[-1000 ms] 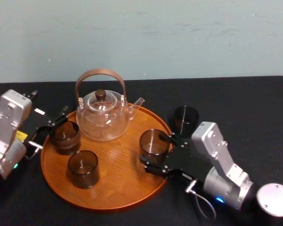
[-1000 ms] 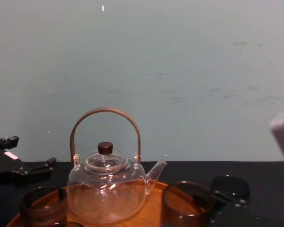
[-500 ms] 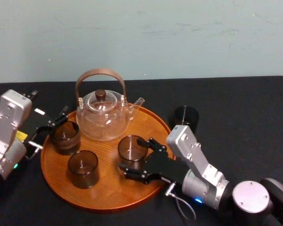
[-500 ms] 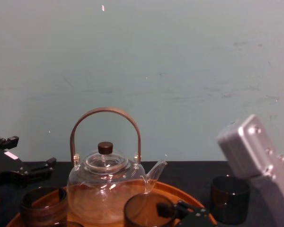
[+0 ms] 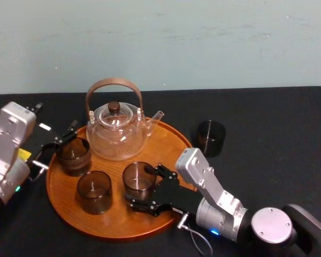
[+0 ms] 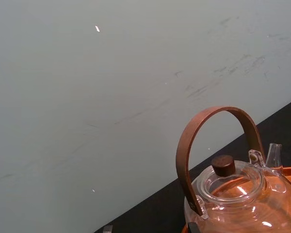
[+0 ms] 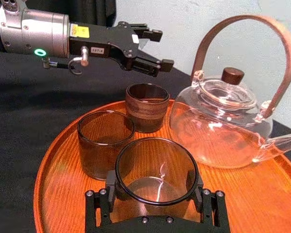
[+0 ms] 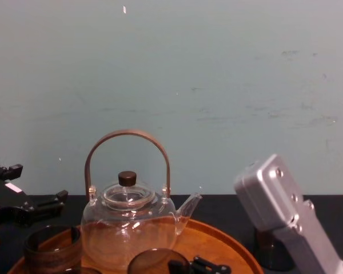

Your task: Pick up the glass from the table and place it on the tray.

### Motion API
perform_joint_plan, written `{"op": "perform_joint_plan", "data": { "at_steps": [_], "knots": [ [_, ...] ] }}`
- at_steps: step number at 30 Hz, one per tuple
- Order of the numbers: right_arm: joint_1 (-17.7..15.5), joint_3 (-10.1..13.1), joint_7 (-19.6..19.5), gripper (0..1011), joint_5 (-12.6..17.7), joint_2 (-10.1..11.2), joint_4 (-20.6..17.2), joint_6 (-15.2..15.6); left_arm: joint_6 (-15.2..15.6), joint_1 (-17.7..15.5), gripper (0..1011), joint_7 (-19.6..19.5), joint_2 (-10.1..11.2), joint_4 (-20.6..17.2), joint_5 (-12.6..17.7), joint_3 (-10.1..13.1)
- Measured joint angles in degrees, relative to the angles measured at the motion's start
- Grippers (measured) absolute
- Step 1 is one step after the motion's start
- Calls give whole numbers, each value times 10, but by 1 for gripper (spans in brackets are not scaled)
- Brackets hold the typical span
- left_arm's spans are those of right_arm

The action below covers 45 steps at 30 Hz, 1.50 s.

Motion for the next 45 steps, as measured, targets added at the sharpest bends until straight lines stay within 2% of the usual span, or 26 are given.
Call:
{"op": "perform_joint_plan", "data": {
  "at_steps": [17,32,35,37,45],
  "knots": [
    [8,-12,3,917,1,-9,28,9,0,0,1001,0,0,0,0,0],
    [8,-12,1,917,2,-10,29,14,0,0,1001,0,0,0,0,0],
    [7,-12,1,941,1,-9,30,15,0,0,1002,0,0,0,0,0],
    [7,-12,1,996,1,-9,30,15,0,0,1001,0,0,0,0,0],
    [6,-11,2,1002,2,-8,27,10,0,0,1002,0,0,0,0,0]
  ]
}}
